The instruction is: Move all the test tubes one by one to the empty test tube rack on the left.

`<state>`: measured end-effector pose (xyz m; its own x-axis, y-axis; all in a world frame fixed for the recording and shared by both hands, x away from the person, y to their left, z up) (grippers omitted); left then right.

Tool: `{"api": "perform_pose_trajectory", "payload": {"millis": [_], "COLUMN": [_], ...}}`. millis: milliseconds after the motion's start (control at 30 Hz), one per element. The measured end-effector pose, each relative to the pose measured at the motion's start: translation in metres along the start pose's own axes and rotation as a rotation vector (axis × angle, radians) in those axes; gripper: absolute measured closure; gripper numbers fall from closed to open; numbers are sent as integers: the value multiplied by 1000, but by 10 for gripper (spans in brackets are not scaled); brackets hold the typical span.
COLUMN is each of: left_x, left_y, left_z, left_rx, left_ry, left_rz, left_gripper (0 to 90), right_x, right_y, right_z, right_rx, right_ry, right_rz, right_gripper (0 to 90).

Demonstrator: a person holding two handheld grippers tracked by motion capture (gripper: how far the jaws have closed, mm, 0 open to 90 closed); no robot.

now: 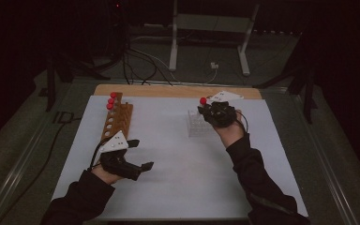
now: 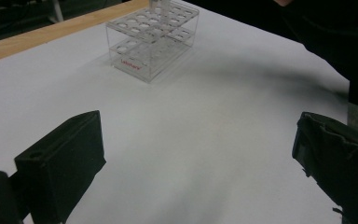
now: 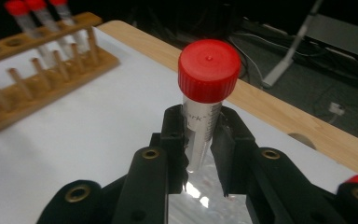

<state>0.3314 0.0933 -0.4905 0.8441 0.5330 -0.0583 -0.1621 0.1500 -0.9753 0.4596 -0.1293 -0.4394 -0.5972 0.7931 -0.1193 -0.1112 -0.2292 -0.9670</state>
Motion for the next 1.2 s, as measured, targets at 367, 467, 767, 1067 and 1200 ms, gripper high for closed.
{"api": "perform_pose_trajectory", "payload": {"millis": [367, 467, 767, 1067, 1200], "left_x": [-3, -5, -13, -18, -23], "left_y": [-16, -18, -31, -39, -39], "left_z": [-3, -7, -22, -44, -55], "left_rx": [-32, -31, -44, -55, -52], "left_ry": [21, 20, 50, 82, 99], "left_rz": [-5, -12, -36, -62, -81], "left_gripper": [31, 33, 71, 269, 370], "right_x": [42, 56, 94, 123, 127], "right_y": [6, 13, 37, 55, 57], "right_z": [16, 19, 27, 32, 32], "right_rx": [8, 14, 53, 89, 95], "right_ry": [-125, -161, -265, -343, -356], "right_rz": [27, 34, 30, 26, 28], "right_gripper": [747, 747, 747, 747, 747]}}
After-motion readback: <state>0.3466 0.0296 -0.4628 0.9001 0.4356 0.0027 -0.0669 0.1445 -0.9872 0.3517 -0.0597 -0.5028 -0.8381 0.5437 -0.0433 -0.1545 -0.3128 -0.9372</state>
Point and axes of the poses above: each handheld gripper's, and its own axes: z roughly backward along the jaws, y roughly out of its underside, x roughly to its left, the point moved 9 cm from there along -z, roughly forward along the jaws, and after that the axes turned 14 degrees about -x, right-handed, at the moved point
